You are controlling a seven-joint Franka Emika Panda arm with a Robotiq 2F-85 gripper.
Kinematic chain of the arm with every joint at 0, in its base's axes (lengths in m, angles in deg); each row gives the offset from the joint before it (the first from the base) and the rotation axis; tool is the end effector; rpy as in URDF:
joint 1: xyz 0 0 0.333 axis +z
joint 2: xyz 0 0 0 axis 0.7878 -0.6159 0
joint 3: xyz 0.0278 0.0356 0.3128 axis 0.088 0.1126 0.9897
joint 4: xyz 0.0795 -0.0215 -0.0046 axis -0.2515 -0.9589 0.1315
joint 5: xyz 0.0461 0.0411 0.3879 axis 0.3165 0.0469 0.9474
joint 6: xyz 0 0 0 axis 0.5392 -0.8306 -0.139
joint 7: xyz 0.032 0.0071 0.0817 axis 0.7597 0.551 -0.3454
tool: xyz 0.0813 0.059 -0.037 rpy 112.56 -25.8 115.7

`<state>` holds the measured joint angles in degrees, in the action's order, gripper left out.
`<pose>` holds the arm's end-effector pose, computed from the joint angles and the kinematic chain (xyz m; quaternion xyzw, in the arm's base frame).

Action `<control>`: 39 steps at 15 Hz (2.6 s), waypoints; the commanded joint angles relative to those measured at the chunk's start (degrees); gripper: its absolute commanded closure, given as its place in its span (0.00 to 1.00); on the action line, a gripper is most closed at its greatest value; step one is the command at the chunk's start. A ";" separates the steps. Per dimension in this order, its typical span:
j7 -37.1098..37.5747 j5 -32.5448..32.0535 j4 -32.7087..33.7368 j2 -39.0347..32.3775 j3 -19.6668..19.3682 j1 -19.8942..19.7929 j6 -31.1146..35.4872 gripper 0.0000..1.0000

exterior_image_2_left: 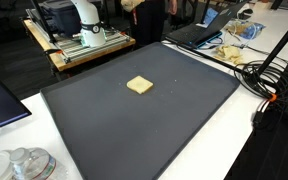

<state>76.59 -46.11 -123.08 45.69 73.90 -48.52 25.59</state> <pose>0.3676 0.0805 0.5647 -0.9938 -0.0236 -0.1079 0.0098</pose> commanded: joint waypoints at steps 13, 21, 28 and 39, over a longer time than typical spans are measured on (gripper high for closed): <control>-1.51 -0.53 3.15 -9.86 0.18 1.19 1.16 0.99; -1.32 0.61 5.61 -17.77 -5.00 -2.07 6.01 0.99; -2.71 -4.77 8.54 -27.39 -6.02 -3.57 16.31 0.99; -3.41 -8.08 9.60 -36.93 -7.73 -4.24 23.75 0.96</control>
<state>73.23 -54.23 -113.60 8.72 66.18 -52.75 49.53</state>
